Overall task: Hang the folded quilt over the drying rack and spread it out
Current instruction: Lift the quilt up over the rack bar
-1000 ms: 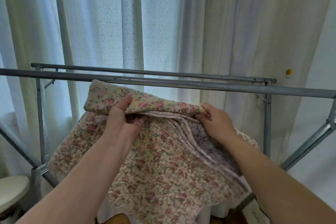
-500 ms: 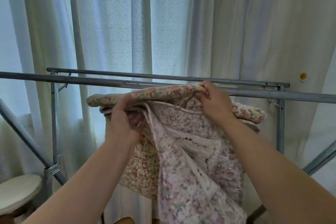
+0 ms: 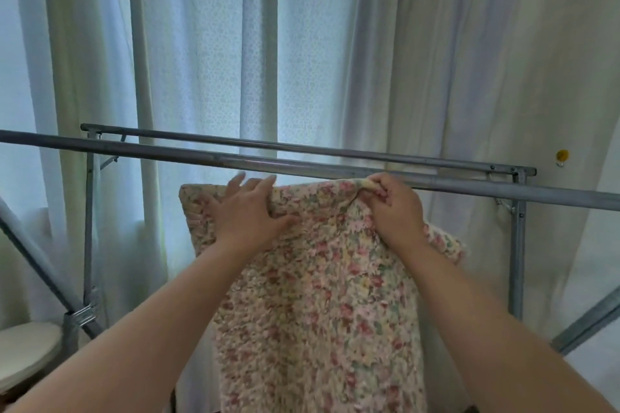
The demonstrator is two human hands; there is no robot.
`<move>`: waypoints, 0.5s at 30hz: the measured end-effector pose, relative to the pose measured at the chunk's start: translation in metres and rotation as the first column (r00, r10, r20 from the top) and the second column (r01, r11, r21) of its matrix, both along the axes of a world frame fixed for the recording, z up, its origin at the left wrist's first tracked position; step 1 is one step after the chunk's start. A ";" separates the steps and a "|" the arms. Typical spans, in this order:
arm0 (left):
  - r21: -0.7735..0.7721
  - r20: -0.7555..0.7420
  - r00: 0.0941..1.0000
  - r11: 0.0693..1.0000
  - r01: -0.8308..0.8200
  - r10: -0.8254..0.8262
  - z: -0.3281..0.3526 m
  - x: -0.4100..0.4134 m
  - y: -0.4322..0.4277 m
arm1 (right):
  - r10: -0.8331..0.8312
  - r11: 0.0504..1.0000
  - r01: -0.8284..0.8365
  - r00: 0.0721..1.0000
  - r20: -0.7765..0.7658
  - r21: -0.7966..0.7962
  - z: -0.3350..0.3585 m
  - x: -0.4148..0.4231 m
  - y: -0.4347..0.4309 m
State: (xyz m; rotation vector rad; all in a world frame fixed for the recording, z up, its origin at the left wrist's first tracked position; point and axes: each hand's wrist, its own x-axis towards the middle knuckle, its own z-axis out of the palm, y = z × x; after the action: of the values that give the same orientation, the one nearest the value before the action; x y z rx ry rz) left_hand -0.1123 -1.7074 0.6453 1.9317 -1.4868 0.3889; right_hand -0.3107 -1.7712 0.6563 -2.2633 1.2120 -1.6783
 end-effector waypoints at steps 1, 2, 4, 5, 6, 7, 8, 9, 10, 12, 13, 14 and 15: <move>-0.028 0.037 0.999 1.000 -0.008 0.009 0.002 -0.001 -0.001 | 0.008 1.000 -0.008 1.000 0.020 -0.013 0.002 0.000 -0.001; -0.069 0.058 0.998 0.997 -0.015 0.019 0.005 -0.001 -0.002 | 0.015 0.999 -0.014 0.999 0.029 -0.036 0.009 -0.001 -0.001; -0.142 0.047 0.998 0.990 -0.025 0.032 0.011 -0.001 -0.004 | 0.027 0.994 -0.027 1.000 -0.009 -0.102 0.025 -0.004 -0.002; -0.171 0.018 0.999 0.985 -0.024 0.027 0.012 -0.002 -0.005 | 0.023 0.990 -0.031 0.998 -0.061 -0.141 0.033 -0.005 -0.003; -0.197 -0.016 1.000 0.980 -0.021 0.019 0.014 -0.003 -0.006 | 0.008 0.983 -0.030 0.992 -0.122 -0.180 0.038 -0.007 -0.003; -0.225 -0.042 0.999 0.974 -0.020 0.011 0.013 -0.004 -0.008 | -0.017 0.976 -0.023 0.984 -0.178 -0.218 0.040 -0.009 -0.004; -0.260 -0.056 0.998 0.965 -0.023 0.009 0.013 -0.007 -0.011 | -0.043 0.966 -0.017 0.974 -0.224 -0.258 0.042 -0.013 -0.007; -0.283 -0.064 0.998 0.959 -0.027 0.009 0.014 -0.010 -0.013 | -0.068 0.954 -0.011 0.965 -0.252 -0.298 0.044 -0.018 -0.010; -0.303 -0.060 0.998 0.952 -0.032 0.014 0.016 -0.013 -0.016 | -0.092 0.940 -0.004 0.960 -0.265 -0.340 0.045 -0.023 -0.013; -0.350 -0.004 0.999 0.936 -0.037 0.038 0.026 -0.021 -0.022 | -0.134 0.909 0.005 0.951 -0.280 -0.417 0.050 -0.034 -0.022; -0.370 0.043 0.998 0.929 -0.032 0.051 0.033 -0.024 -0.023 | -0.152 0.897 0.012 0.947 -0.283 -0.443 0.052 -0.039 -0.026; -0.382 0.092 0.994 0.924 -0.024 0.064 0.040 -0.029 -0.025 | -0.169 0.889 0.022 0.944 -0.284 -0.458 0.053 -0.044 -0.030; -0.389 0.137 0.988 0.921 -0.012 0.070 0.046 -0.031 -0.025 | -0.183 0.881 0.031 0.943 -0.280 -0.473 0.052 -0.048 -0.032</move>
State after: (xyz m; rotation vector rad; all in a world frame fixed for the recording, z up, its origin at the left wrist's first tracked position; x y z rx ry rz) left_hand -0.1430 -1.7329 0.6910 1.6461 -1.3403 0.7996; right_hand -0.3591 -1.8035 0.7088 -2.8964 1.0951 -1.8612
